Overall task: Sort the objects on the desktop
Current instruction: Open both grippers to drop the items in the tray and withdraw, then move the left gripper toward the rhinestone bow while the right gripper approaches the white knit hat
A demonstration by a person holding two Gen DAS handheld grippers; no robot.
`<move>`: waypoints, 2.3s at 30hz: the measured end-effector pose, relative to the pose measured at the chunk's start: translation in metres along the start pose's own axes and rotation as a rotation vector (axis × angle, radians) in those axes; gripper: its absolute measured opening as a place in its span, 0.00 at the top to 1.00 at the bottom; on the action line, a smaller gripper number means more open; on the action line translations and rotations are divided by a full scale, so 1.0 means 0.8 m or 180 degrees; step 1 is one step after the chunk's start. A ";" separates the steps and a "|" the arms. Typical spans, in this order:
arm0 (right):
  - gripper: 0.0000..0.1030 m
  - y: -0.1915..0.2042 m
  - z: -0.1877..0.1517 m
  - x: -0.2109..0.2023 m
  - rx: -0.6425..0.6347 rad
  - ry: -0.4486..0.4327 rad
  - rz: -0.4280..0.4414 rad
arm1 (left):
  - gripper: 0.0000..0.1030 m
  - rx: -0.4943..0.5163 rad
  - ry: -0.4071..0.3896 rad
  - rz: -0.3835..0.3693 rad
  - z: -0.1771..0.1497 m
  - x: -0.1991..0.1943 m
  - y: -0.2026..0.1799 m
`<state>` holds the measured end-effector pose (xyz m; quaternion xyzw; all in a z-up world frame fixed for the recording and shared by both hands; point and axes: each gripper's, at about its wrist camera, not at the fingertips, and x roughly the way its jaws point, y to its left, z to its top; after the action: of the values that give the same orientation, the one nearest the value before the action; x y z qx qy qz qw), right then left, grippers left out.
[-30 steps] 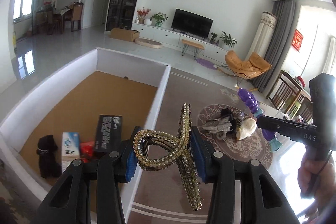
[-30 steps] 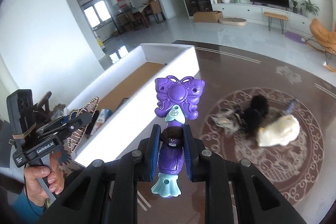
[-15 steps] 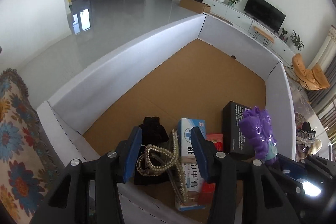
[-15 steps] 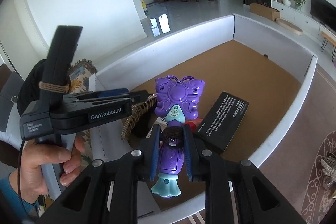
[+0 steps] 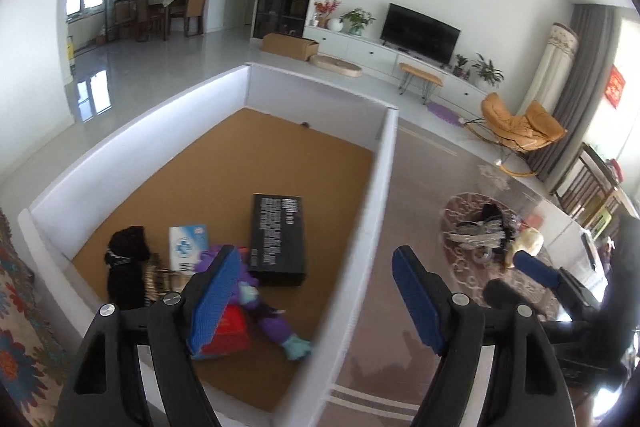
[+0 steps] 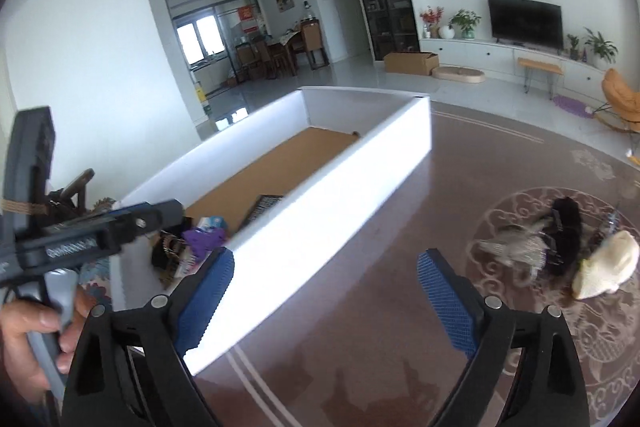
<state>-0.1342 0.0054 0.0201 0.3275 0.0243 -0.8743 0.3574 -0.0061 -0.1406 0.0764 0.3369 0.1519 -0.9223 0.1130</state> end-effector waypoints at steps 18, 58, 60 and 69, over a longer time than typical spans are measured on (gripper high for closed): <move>0.09 -0.245 -0.194 -0.160 0.0822 0.0583 -0.1298 | 0.07 0.0770 0.0913 -0.0477 -0.153 0.123 -0.257; 0.00 -0.240 -0.203 -0.132 0.0607 0.0811 -0.1473 | 0.00 0.1050 0.0817 -0.0045 -0.178 0.132 -0.245; 0.00 -0.240 -0.203 -0.132 0.0608 0.0811 -0.1474 | 0.00 0.1046 0.0813 -0.0041 -0.178 0.132 -0.245; 0.00 -0.240 -0.203 -0.132 0.0608 0.0811 -0.1474 | 0.00 0.1039 0.0803 -0.0033 -0.180 0.132 -0.246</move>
<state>-0.1111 0.2575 -0.0815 0.4527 0.0607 -0.8828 0.1096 -0.0619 0.0820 -0.0573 0.4628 0.0151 -0.8858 0.0322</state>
